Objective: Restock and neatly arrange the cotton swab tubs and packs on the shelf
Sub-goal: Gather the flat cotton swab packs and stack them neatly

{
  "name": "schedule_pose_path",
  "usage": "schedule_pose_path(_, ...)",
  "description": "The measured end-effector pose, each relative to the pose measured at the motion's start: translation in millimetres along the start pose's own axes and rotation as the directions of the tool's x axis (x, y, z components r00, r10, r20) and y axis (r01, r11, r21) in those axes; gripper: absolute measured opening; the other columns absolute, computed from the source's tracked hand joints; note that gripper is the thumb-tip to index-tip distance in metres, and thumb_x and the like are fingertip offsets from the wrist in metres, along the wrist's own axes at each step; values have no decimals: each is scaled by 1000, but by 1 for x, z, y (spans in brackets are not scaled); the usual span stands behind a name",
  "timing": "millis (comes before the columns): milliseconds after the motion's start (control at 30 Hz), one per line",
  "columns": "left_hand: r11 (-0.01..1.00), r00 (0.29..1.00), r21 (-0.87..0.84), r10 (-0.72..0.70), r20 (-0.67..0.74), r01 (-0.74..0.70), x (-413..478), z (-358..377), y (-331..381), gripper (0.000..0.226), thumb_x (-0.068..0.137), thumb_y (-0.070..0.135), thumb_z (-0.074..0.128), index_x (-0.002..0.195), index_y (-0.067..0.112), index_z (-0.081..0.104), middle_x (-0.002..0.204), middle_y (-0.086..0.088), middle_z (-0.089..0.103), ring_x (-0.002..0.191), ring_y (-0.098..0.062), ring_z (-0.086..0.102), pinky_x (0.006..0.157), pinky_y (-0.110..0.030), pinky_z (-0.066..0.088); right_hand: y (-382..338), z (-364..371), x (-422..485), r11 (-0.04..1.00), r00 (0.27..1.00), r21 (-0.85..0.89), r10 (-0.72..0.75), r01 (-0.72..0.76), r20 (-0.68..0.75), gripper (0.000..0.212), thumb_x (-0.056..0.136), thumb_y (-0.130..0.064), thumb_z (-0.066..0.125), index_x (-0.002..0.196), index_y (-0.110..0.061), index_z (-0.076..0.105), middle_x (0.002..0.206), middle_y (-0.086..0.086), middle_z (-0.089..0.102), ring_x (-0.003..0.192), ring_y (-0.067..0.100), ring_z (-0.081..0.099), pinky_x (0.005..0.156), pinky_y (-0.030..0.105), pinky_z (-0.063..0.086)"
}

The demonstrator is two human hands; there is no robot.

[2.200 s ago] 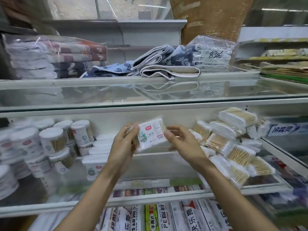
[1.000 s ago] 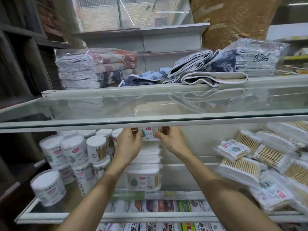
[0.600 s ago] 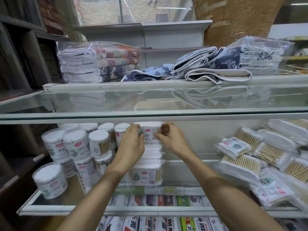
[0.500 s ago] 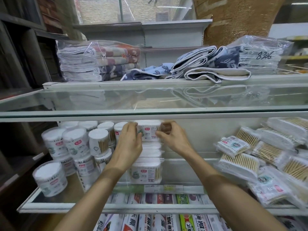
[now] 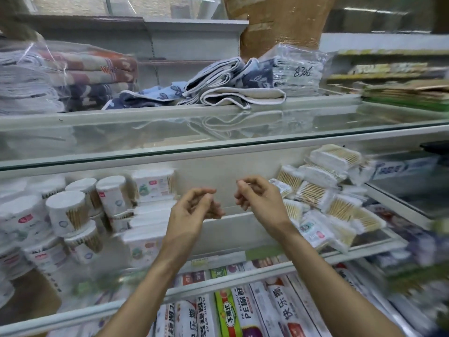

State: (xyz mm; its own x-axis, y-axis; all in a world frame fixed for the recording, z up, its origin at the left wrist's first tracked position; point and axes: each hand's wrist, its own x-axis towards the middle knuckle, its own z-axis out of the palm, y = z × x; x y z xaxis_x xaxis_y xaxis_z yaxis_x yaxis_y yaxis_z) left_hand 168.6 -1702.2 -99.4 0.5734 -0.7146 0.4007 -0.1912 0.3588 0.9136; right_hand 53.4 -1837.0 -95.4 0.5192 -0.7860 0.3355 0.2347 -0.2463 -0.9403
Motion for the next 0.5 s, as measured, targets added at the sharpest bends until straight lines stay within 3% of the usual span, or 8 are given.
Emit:
schedule_pose_path(100, 997, 997, 44, -69, 40, 68, 4, 23, -17, 13, 98, 10, 58, 105, 13, 68, 84, -7, 73, 87, -28, 72, 83, -40, 58, 0, -31, -13, 993, 996, -82, -84, 81, -33, 3, 97, -10, 63, 97, -8, 66, 74, 8, 69, 65, 14, 64, 59, 23, 49)
schedule_pose_path(200, 971, 984, 199, -154, 94, 133, 12, 46, -31, 13, 96, 10, 62, 100, 22, 66, 97, -3, 71, 92, -23, 68, 86, -30, 55, -1, -67, -23, 877, 972, -446, -228, 178, -63, 8, 89, -22, 73, 96, -18, 69, 83, -5, 70, 76, 9, 64, 68, 24, 51)
schedule_pose_path(267, 927, 958, 335, -232, 167, 166, 15, 58, -38, 14, 97, 16, 61, 109, 23, 61, 109, -1, 66, 95, -12, 63, 81, -17, 50, -2, -90, -28, 666, 974, -726, -223, 173, 28, 32, 81, -42, 76, 106, -25, 65, 101, -11, 67, 93, 7, 59, 83, 27, 50)
schedule_pose_path(333, 891, 928, 418, -294, 228, 180, 15, 67, -42, 25, 98, 22, 59, 123, 23, 55, 119, 0, 62, 102, -9, 61, 76, -14, 47, -2, -106, -30, 368, 989, -919, -16, 142, 146, 60, 72, -58, 74, 124, -36, 54, 132, -10, 54, 119, 14, 49, 104, 38, 43)
schedule_pose_path(400, 879, 904, 439, -329, 272, 187, 14, 73, -43, 31, 99, 24, 57, 130, 24, 51, 124, 1, 60, 108, -11, 59, 75, -14, 46, 3, -113, -33, 168, 973, -975, 158, 143, 170, 74, 73, -55, 76, 137, -40, 41, 152, -7, 36, 133, 21, 38, 114, 44, 33)
schedule_pose_path(433, 879, 899, 437, -333, 283, 188, 13, 76, -43, 32, 99, 24, 57, 131, 25, 51, 125, 1, 59, 110, -11, 59, 75, -14, 46, 7, -115, -33, 151, 968, -977, 180, 149, 176, 76, 74, -48, 77, 139, -39, 39, 155, -6, 30, 135, 22, 37, 114, 45, 33)
schedule_pose_path(500, 888, 906, 412, -329, 267, 202, 11, 80, -41, 31, 98, 23, 58, 128, 27, 52, 123, 2, 61, 109, -10, 59, 75, -14, 45, 12, -117, -33, 236, 974, -961, 137, 146, 181, 69, 77, -38, 77, 136, -38, 42, 154, -7, 32, 133, 22, 41, 112, 45, 37)
